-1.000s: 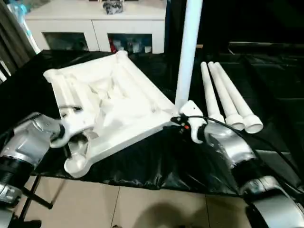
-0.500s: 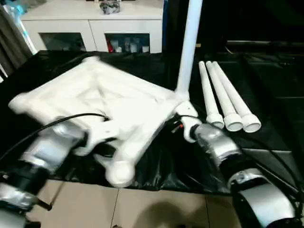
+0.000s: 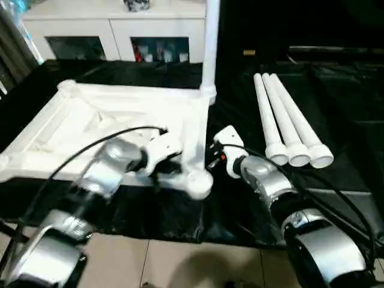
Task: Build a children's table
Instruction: Rotate table base
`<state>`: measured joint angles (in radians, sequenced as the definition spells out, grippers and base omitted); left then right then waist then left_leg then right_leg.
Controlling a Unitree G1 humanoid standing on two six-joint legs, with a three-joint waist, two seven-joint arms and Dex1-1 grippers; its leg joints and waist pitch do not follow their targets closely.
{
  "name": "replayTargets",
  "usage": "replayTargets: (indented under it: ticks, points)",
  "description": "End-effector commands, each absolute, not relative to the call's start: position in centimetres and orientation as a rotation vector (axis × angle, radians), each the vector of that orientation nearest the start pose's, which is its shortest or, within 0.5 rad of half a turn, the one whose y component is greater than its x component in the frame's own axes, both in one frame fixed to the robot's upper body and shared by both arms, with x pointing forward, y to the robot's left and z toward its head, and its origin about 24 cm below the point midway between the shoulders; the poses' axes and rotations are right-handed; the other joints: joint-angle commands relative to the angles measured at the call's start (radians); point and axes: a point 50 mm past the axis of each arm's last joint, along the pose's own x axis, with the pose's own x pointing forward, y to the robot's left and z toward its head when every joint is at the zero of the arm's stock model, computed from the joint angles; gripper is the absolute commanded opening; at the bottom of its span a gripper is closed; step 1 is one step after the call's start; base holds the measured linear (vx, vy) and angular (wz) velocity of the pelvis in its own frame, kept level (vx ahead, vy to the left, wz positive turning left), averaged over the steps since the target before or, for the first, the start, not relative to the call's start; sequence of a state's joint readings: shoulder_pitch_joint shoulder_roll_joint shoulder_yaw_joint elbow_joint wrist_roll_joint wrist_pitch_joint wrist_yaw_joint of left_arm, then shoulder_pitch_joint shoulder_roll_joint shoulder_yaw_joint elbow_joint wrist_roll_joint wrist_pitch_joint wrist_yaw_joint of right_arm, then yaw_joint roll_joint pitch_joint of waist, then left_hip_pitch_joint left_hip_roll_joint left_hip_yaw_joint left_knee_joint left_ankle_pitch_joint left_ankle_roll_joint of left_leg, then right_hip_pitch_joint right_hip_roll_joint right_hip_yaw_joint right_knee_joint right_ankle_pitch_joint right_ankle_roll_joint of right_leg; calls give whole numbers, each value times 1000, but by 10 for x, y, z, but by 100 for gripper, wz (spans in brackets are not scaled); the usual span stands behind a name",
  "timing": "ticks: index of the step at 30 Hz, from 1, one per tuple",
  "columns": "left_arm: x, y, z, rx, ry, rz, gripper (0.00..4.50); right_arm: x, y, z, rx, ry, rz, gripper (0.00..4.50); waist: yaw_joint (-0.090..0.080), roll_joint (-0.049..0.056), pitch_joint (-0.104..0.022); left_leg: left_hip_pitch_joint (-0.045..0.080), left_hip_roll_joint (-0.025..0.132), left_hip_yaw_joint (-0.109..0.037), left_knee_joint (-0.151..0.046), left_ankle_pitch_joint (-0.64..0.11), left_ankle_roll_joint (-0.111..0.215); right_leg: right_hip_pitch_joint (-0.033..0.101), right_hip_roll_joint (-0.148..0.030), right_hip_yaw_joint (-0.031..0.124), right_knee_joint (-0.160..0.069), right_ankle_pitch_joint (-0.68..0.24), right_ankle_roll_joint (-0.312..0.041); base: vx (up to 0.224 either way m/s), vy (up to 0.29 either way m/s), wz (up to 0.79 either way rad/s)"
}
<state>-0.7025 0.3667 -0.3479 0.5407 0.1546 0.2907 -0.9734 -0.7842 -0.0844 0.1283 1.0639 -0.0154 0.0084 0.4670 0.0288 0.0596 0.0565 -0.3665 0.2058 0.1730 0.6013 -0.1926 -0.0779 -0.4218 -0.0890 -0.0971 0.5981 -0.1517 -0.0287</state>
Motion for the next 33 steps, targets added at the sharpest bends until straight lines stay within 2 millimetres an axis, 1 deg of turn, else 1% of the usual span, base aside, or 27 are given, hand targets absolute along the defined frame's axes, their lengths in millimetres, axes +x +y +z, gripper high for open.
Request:
replayTargets:
  ticks: [1, 3, 4, 5, 6, 7, 8, 11, 12, 13, 14, 15, 17, 18, 19, 20, 22, 23, 25, 26, 27, 28, 29, 30, 31, 32, 33]
  points:
    - [353, 130, 89, 651, 421, -991, 0, 374, -94, 54, -198, 296, 568, 6, 2, 17, -83, 4, 11, -5, -64, -192, 36, 78, -49, 43, -53, -144, -259, 0, 0, 0]
    - [354, 133, 98, 648, 358, -977, 0, 380, -104, 63, -183, 290, 494, 6, 0, 12, -81, 5, 11, -3, -64, -196, 36, 77, -48, 43, -56, -151, -259, 0, 0, 0]
    - [354, 134, 100, 630, 351, -964, 0, 381, -105, 65, -170, 290, 493, 6, 4, 26, -81, 9, 11, -2, -62, -197, 36, 74, -49, 43, -55, -156, -258, 0, 0, 0]
    - [355, 140, 114, 543, 298, -924, 0, 386, -116, 77, -82, 268, 469, 6, 1, 21, -80, 6, 11, 0, -62, -199, 40, 78, -47, 43, -54, -148, -259, 0, 0, 0]
    - [355, 140, 114, 543, 298, -924, 0, 386, -116, 77, -82, 268, 469, 6, 3, 19, -83, 6, 11, -1, -61, -189, 42, 81, -49, 43, -53, -139, -261, 0, 0, 0]
    - [355, 142, 118, 527, 279, -918, 33, 388, -119, 81, -64, 259, 457, 31, 4, 20, -81, 5, 11, -1, -61, -177, 49, 78, -47, 42, -52, -129, -266, 0, 0, 0]
    - [354, 144, 123, 509, 256, -909, 41, 390, -126, 85, -67, 256, 424, 39, 4, 20, -80, 2, 10, -1, -60, -170, 52, 79, -46, 41, -51, -134, -264, 0, 0, 0]
    - [353, 146, 139, 426, 169, -885, 52, 397, -144, 94, -80, 257, 330, 51, 7, 8, -83, 3, 11, 1, -59, -140, 56, 76, -47, 41, -48, -129, -268, 0, 0, 0]
    - [353, 146, 143, 407, 138, -883, 78, 398, -148, 97, -80, 258, 307, 76, 7, 7, -83, 1, 10, 1, -58, -136, 58, 76, -46, 41, -47, -131, -271, 0, 0, 0]
    - [351, 145, 149, 368, 89, -888, 78, 401, -157, 100, -77, 270, 260, 76, 9, 3, -82, 1, 9, 3, -57, -136, 61, 75, -46, 40, -49, -139, -270, 0, 0, 0]
    - [351, 144, 151, 365, 75, -891, 90, 402, -159, 101, -77, 273, 246, 87, 12, -1, -83, -1, 8, 2, -56, -134, 61, 77, -50, 41, -46, -157, -272, 0, 0, 0]
    - [349, 144, 153, 360, 53, -898, 98, 404, -164, 102, -78, 282, 214, 95, 13, 0, -82, 1, 8, 4, -55, -136, 64, 74, -48, 41, -49, -165, -267, 0, 0, 0]
    - [345, 144, 153, 358, 43, -908, 119, 405, -170, 104, -75, 298, 177, 116, 16, -5, -79, -3, 8, 4, -55, -130, 67, 74, -50, 40, -49, -190, -253, 0, 0, 0]
    - [342, 144, 154, 362, 34, -914, 127, 406, -173, 105, -70, 307, 160, 123, 16, -11, -79, -4, 10, 4, -56, -128, 69, 74, -50, 40, -49, -194, -249, 0, 0, 0]
    - [340, 145, 155, 357, 36, -908, 131, 407, -174, 106, -67, 313, 148, 127, 16, -13, -78, -7, 9, 4, -56, -123, 71, 75, -50, 39, -48, -207, -244, 0, 0, 0]
    - [336, 146, 155, 346, 43, -902, 138, 407, -179, 107, -61, 324, 116, 134, 19, -19, -78, -6, 9, 6, -54, -118, 75, 72, -51, 40, -49, -214, -239, 0, 0, 0]
    - [334, 148, 155, 339, 56, -899, 149, 408, -181, 107, -60, 331, 98, 144, 23, -15, -78, -2, 11, 6, -54, -112, 72, 69, -51, 41, -48, -215, -240, 0, 0, 0]
    - [331, 151, 154, 343, 72, -898, 170, 408, -184, 107, -63, 340, 78, 165, 26, -18, -81, -4, 10, 6, -53, -96, 74, 70, -49, 42, -42, -187, -243, 0, 0, 0]
    - [327, 154, 151, 349, 95, -894, 173, 408, -186, 108, -63, 349, 62, 168, 30, -25, -81, -9, 8, 6, -51, -83, 81, 70, -49, 42, -37, -170, -244, 0, 0, 0]
    - [324, 157, 150, 356, 110, -897, 183, 408, -187, 108, -59, 355, 51, 178, 34, -25, -82, -10, 8, 6, -49, -78, 81, 67, -49, 43, -34, -168, -241, 0, 0, 0]
    - [318, 163, 148, 359, 135, -893, 199, 408, -190, 109, -66, 362, 34, 193, 34, -31, -81, -10, 8, 8, -49, -79, 82, 65, -47, 43, -35, -168, -239, 0, 0, 0]
    - [318, 163, 148, 359, 135, -893, 212, 408, -190, 109, -66, 362, 34, 205, 37, -32, -81, -10, 9, 6, -49, -78, 80, 64, -48, 43, -30, -164, -244, 0, 0, 0]
    - [316, 164, 148, 359, 141, -892, 222, 409, -191, 109, -69, 363, 30, 215, 39, -31, -77, -6, 9, 9, -49, -103, 75, 57, -47, 43, -35, -192, -236, 0, 0, 0]
    - [314, 167, 149, 366, 144, -893, 222, 409, -192, 111, -70, 361, 28, 215, 40, -42, -76, -5, 10, 10, -51, -113, 73, 57, -46, 43, -38, -206, -232, 0, 0, 0]
    - [311, 169, 150, 368, 147, -890, 228, 409, -193, 112, -72, 362, 23, 221, 44, -42, -74, -2, 13, 9, -53, -133, 61, 55, -48, 43, -38, -230, -226, 0, 0, 0]
    - [309, 170, 151, 371, 149, -888, 247, 410, -194, 113, -74, 362, 20, 240, 45, -37, -72, 0, 13, 8, -55, -154, 46, 53, -48, 44, -39, -246, -220, 0, 0, 0]
    - [305, 171, 153, 377, 155, -891, 247, 410, -195, 114, -78, 361, 14, 240, 45, -51, -72, 1, 16, 9, -57, -163, 41, 52, -49, 44, -40, -249, -217, 0, 0, 0]
